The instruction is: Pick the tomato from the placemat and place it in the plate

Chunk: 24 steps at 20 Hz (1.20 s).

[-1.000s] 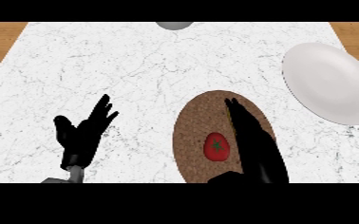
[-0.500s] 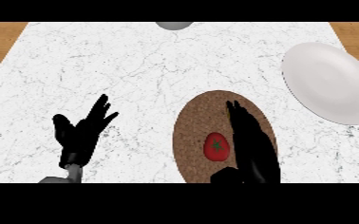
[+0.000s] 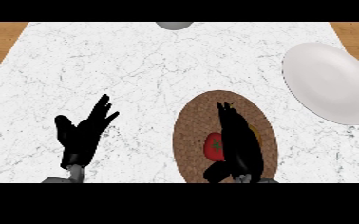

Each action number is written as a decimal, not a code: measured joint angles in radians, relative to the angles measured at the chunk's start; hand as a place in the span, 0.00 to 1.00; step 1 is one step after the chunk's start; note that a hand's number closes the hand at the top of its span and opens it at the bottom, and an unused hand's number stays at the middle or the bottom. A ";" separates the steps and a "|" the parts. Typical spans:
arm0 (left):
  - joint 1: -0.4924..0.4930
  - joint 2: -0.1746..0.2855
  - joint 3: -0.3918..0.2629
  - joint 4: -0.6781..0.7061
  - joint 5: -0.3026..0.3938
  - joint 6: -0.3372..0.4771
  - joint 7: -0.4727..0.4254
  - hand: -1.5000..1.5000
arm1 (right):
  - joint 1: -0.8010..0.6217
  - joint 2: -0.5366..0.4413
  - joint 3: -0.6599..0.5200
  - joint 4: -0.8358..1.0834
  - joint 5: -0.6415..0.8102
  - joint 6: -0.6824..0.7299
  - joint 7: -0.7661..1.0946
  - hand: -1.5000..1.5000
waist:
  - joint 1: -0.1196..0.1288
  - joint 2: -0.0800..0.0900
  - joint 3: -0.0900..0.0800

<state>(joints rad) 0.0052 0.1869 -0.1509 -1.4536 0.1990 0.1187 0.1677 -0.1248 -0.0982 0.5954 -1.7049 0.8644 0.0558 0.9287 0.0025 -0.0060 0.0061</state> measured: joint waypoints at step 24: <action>-0.015 -0.031 0.019 -0.032 -0.033 -0.021 0.012 0.50 | -0.273 -0.038 -0.430 0.223 0.314 -0.159 0.125 1.00 | 0.024 0.034 -0.005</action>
<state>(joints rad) -0.0100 0.1559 -0.1321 -1.4855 0.1660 0.0976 0.1794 -0.3975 -0.1358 0.1658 -1.4821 1.1779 -0.1032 1.0532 0.0268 0.0282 0.0011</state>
